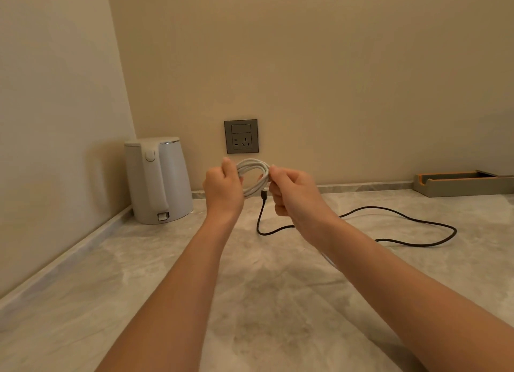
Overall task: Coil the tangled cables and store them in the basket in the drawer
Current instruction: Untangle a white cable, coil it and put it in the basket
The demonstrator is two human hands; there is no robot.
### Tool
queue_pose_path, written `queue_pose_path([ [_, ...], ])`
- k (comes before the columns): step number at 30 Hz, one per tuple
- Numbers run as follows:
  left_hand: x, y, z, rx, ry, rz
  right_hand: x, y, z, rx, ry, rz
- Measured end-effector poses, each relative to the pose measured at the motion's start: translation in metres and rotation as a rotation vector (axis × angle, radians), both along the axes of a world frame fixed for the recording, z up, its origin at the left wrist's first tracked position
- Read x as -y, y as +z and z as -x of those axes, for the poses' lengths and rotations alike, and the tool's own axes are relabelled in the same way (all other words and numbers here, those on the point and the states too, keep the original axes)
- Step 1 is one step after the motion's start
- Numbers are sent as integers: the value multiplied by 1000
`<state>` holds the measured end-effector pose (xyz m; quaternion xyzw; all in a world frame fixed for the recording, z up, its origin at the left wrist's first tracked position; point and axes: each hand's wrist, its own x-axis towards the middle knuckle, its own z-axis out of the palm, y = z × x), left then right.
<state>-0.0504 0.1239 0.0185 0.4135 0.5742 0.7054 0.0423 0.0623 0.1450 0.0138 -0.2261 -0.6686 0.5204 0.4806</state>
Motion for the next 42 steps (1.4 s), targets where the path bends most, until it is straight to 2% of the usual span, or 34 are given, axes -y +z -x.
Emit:
queue_pose_path([
  [5, -1, 0, -2, 92, -251, 102, -19, -3, -15, 143, -165, -29],
  [8, 0, 2, -5, 193, -300, 82, -19, -6, -16, 318, -118, -51],
  [13, 1, 3, 3, 341, -242, 12, 0, -8, -3, 714, -100, -460],
  [17, 1, 1, 7, 325, -115, 25, 15, -12, 2, 948, -188, -740],
  [19, 0, -1, 17, 302, 3, 46, 25, -12, 1, 1024, -162, -865],
  [21, 0, -4, 30, 233, 104, 59, 37, -9, 2, 1037, -162, -1020],
  [23, -1, -7, 37, 93, 182, 85, 41, -5, 3, 966, -233, -1168],
  [28, 1, -11, 34, -268, 238, 161, 18, -2, -6, 682, -476, -1288],
  [30, 0, -13, 28, -377, 153, 196, 7, -4, -11, 587, -540, -1293],
  [32, -2, -14, 24, -466, 31, 236, -3, -5, -15, 593, -559, -1248],
  [36, -7, -12, 16, -537, -219, 256, -20, 2, -21, 623, -484, -975],
  [39, -4, -8, 4, -502, -370, 240, -31, 7, -30, 489, -324, -707],
  [42, 2, -6, -6, -333, -555, 249, -33, 7, -35, 319, -77, -432],
])
